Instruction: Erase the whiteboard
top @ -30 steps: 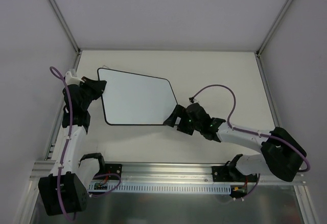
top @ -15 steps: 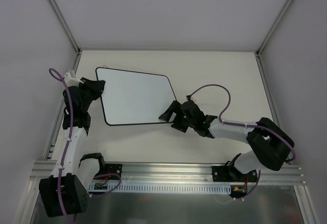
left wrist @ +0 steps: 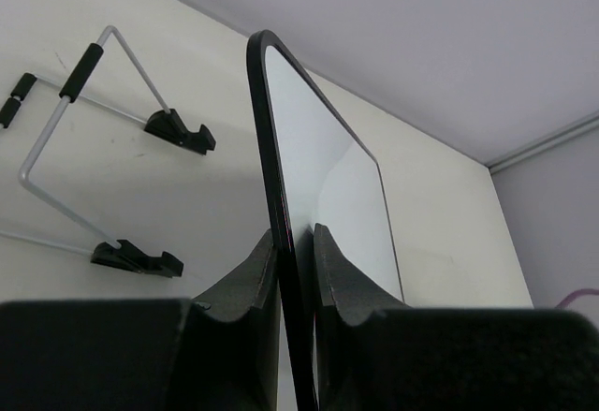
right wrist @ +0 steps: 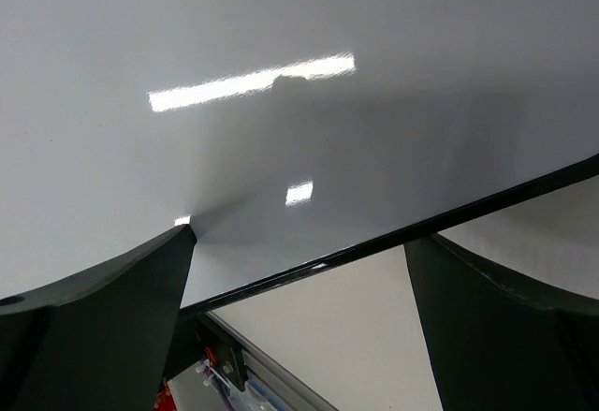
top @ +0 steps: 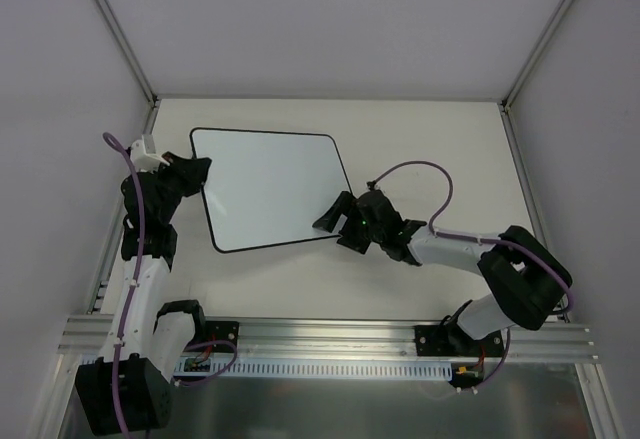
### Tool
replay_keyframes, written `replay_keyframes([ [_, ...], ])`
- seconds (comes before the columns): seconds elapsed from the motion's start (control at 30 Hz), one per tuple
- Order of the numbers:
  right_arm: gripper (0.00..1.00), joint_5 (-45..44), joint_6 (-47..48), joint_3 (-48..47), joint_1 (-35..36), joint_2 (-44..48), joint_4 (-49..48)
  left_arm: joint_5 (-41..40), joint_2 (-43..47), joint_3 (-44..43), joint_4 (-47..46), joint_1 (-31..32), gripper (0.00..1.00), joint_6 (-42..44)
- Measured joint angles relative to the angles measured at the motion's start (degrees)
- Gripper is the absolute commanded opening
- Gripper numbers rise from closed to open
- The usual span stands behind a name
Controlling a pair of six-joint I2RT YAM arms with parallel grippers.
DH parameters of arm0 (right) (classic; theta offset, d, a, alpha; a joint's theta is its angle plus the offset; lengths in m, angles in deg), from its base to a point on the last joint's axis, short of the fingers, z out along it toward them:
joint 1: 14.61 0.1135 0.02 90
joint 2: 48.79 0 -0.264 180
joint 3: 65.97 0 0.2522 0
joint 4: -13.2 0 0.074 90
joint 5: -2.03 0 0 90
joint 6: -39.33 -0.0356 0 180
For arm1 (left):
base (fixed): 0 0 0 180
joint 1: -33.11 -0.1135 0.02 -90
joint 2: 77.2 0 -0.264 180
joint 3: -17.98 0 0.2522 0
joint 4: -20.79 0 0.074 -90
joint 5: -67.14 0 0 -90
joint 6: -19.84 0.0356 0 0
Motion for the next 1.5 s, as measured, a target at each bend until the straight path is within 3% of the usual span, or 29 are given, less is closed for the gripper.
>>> replay_keyframes([
  [0.43, 0.98, 2.27, 5.05, -3.61, -5.35, -3.54, 1.14, 12.94, 0.28, 0.0, 4.33, -0.07, 0.13, 4.76],
  [0.87, 0.98, 5.97, 10.43, -7.65, -6.14, -8.83, 1.09, 27.78, -0.42, 2.21, 12.35, 1.55, 0.1, 12.37],
  [0.93, 0.98, 6.36, 10.88, -7.67, -6.19, -9.16, 1.09, 28.24, -0.5, 2.58, 13.33, 1.62, 0.0, 13.25],
  [1.37, 0.98, 8.68, 12.83, -7.61, -6.27, -9.33, 1.07, 26.93, 0.87, 3.76, 14.29, 2.25, 0.0, 13.31],
  [1.5, 0.98, 9.57, 14.95, -5.86, -6.27, -5.75, 1.36, 25.35, 1.49, 3.76, 13.79, 2.62, 0.0, 10.51],
])
